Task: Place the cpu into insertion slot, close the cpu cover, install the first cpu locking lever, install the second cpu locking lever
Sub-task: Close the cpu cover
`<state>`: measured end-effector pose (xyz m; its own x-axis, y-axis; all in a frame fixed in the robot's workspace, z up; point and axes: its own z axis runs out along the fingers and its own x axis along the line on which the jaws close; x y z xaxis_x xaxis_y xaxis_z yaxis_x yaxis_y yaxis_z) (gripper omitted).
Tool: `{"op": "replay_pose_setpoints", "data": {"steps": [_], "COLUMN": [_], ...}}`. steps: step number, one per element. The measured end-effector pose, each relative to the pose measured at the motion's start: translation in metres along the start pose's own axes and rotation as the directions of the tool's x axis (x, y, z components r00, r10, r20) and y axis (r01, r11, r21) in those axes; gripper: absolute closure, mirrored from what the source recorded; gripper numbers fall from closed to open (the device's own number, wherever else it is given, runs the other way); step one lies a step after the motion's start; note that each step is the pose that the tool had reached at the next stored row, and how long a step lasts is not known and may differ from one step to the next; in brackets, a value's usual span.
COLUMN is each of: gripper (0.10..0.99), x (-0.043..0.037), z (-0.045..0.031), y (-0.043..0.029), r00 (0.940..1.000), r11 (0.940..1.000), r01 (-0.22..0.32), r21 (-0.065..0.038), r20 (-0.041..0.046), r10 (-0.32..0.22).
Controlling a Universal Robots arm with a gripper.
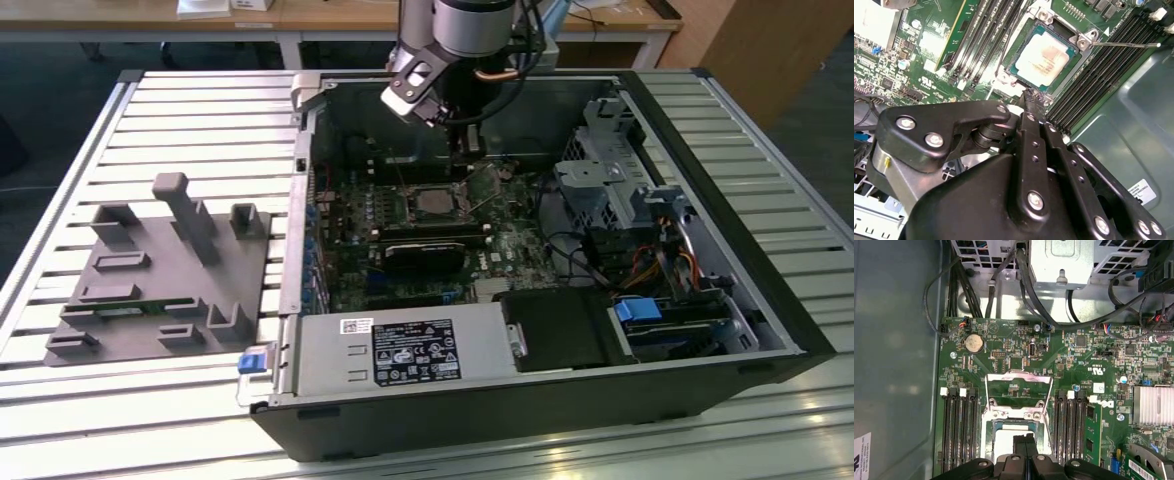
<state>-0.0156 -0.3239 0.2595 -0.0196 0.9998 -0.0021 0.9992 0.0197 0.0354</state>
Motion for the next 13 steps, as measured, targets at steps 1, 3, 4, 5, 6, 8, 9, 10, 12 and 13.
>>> {"op": "replay_pose_setpoints", "data": {"steps": [1,3,4,5,6,8,9,10,12,13], "gripper": [0.969,0.969,0.969,0.969,0.969,0.969,0.969,0.969,0.969,0.969], "x": [0.0,0.0,-0.0001,-0.0001,-0.0001,-0.0002,-0.0002,-0.0003,-0.0003,-0.0003], "z": [0.0,0.0001,0.0002,0.0002,0.0002,0.0003,0.0003,0.0005,0.0005,0.0006], "y": [0.0006,0.0025,0.0035,0.0046,0.0057,0.0077,0.0086,0.0125,0.0152,0.0158], "r00": [1.0,1.0,1.0,1.0,1.0,1.0,1.0,1.0,1.0,1.0], "r11": [1.0,1.0,1.0,1.0,1.0,1.0,1.0,1.0,1.0,1.0], "r01": [0.0,0.0,0.0,0.0,0.0,0.0,0.0,0.0,0.0,0.0], "r21": [0.0,0.0,0.0,0.0,0.0,0.0,0.0,0.0,0.0,0.0], "r20": [-0.0001,0.0,-0.0001,-0.0001,0.0,0.0,0.0,0.0,0.0,0.0], "r10": [0.0,0.0,0.0,0.0,0.0,0.0,0.0,0.0,0.0,0.0]}}
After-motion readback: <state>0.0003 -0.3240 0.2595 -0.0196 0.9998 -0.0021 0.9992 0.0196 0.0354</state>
